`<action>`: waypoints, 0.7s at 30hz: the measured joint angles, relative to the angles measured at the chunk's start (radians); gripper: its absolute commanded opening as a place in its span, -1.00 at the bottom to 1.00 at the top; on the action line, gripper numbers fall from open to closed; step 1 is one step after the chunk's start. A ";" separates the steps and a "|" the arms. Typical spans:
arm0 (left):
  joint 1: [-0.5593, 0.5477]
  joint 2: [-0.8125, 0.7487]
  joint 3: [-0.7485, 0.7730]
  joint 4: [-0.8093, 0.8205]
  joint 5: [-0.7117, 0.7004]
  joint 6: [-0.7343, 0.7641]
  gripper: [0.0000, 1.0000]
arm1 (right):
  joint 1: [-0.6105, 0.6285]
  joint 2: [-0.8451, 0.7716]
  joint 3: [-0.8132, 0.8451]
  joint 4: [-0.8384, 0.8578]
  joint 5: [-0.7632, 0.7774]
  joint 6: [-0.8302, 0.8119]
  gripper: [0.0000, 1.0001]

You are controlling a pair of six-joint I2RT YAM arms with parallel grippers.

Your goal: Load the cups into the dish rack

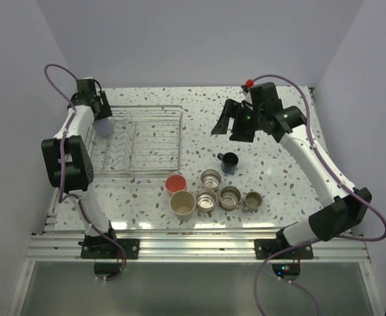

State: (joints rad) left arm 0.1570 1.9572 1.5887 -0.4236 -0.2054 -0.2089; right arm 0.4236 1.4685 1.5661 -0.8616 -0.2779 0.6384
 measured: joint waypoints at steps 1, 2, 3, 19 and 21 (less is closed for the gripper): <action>0.000 0.002 0.000 0.003 0.003 0.000 0.76 | 0.000 0.000 0.000 0.001 0.000 -0.001 0.59; 0.000 0.003 0.000 0.005 0.006 0.000 0.81 | 0.000 0.000 0.000 0.000 0.000 -0.003 0.59; 0.000 0.005 0.000 0.005 0.008 -0.004 0.93 | 0.000 0.002 0.000 0.001 0.000 -0.003 0.60; 0.001 -0.286 -0.084 -0.038 -0.001 -0.053 1.00 | 0.098 0.112 0.101 -0.083 0.032 -0.098 0.62; 0.001 -0.375 -0.090 -0.037 0.000 -0.070 1.00 | 0.147 0.137 0.123 -0.104 0.056 -0.123 0.63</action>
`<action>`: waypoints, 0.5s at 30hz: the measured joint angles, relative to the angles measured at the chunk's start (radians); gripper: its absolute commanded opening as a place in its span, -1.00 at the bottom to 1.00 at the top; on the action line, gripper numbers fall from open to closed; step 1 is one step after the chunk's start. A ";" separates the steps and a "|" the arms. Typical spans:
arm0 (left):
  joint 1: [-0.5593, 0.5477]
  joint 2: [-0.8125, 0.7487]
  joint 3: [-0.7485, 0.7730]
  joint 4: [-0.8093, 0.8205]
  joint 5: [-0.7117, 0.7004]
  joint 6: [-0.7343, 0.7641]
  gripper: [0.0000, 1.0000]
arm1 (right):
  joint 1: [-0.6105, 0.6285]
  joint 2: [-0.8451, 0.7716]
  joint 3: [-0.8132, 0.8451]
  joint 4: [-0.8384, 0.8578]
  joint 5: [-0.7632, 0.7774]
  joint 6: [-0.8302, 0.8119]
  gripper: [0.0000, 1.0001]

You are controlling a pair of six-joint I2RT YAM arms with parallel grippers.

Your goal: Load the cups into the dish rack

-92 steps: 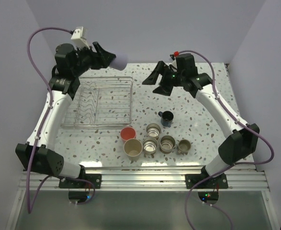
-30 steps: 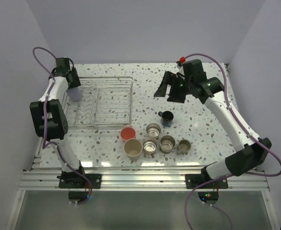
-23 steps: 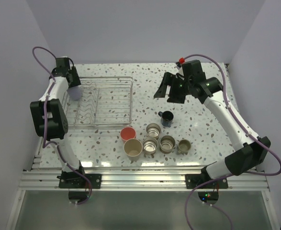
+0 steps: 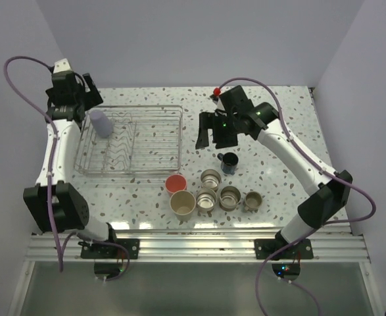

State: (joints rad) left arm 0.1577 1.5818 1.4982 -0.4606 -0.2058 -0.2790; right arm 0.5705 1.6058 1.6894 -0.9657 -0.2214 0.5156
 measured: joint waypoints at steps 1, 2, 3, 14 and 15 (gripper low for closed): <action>0.000 -0.047 -0.010 0.000 0.002 -0.009 1.00 | 0.018 0.005 0.001 -0.006 0.004 -0.007 0.63; 0.000 -0.090 -0.024 0.000 0.011 -0.018 1.00 | 0.039 0.011 0.000 -0.015 0.009 -0.014 0.63; 0.000 -0.133 -0.039 -0.004 0.019 -0.028 1.00 | 0.056 0.011 -0.006 -0.019 0.014 -0.019 0.63; -0.129 -0.414 -0.298 -0.070 0.223 -0.132 0.90 | 0.037 0.107 0.035 -0.134 0.259 -0.116 0.50; -0.156 -0.430 -0.309 -0.082 0.236 -0.139 0.89 | 0.031 0.124 0.035 -0.142 0.277 -0.121 0.48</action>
State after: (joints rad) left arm 0.0017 1.1522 1.1893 -0.5430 0.0299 -0.4179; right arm 0.6014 1.7302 1.7245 -1.1072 0.0559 0.3943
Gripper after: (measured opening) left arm 0.957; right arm 0.759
